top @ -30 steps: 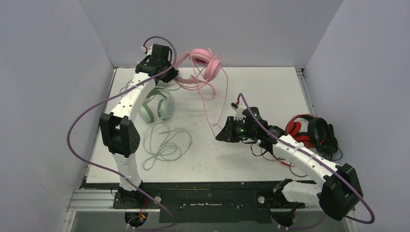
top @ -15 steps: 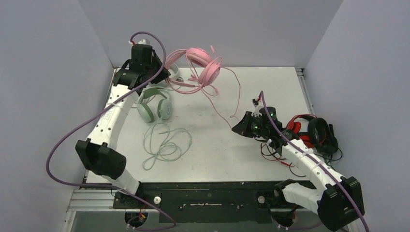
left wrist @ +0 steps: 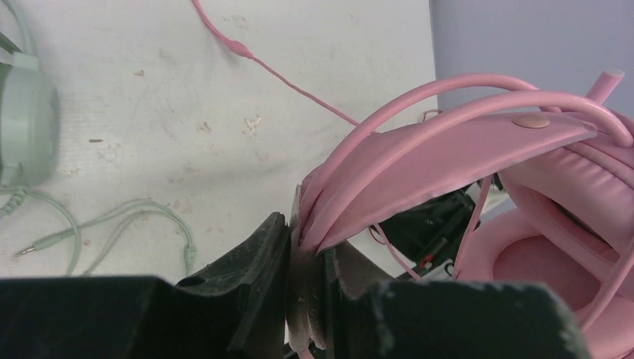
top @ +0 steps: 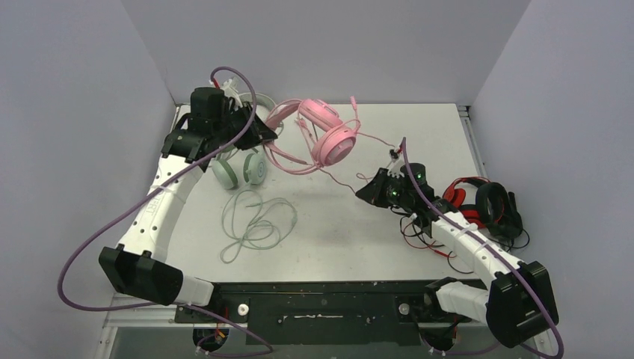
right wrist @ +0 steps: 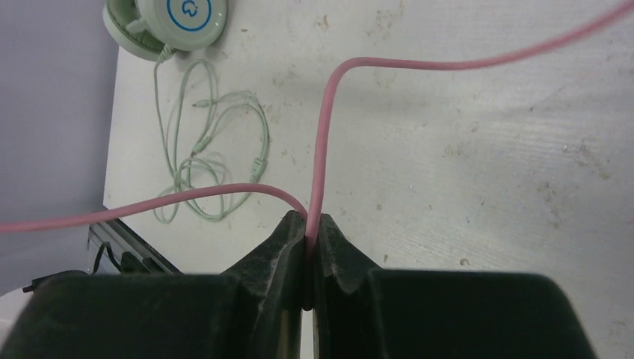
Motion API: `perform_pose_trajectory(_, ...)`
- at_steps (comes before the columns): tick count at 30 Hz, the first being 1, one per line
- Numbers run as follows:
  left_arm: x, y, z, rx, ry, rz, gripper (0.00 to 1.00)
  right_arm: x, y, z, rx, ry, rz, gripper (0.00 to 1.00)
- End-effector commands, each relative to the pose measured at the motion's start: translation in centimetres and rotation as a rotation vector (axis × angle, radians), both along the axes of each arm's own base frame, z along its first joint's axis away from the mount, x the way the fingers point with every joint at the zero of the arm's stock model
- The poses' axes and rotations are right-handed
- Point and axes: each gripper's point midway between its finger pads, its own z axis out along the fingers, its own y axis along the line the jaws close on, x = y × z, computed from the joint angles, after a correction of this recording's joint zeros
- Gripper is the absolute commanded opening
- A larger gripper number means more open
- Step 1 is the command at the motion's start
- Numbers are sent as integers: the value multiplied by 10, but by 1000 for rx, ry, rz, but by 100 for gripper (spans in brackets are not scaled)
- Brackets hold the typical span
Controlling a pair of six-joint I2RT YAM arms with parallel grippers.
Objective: Wrap the headphones
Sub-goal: Wrap the headphones cable around the headphones.
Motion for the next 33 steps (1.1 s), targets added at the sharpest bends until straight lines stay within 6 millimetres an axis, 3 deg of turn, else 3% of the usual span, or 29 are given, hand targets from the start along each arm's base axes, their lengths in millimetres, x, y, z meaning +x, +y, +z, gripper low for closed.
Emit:
perform_pose_trajectory(1,-43,-25,48,-127,-152,-230,0,25,4,26,61,-123,-15,0)
perform_pose_trajectory(8,-87,-28,8,6,-131,-374,0,43,4,33,116,-147,-14,2)
perform_pose_trajectory(18,-129,-69,-31,33,-71,-606,0,53,-8,39,142,-169,-25,2)
perform_pose_trajectory(27,-133,-71,-51,100,-93,-648,0,53,-19,49,159,-204,-17,7)
perform_pose_trajectory(33,-135,-71,-72,196,-77,-677,0,61,-25,42,129,-144,-19,7)
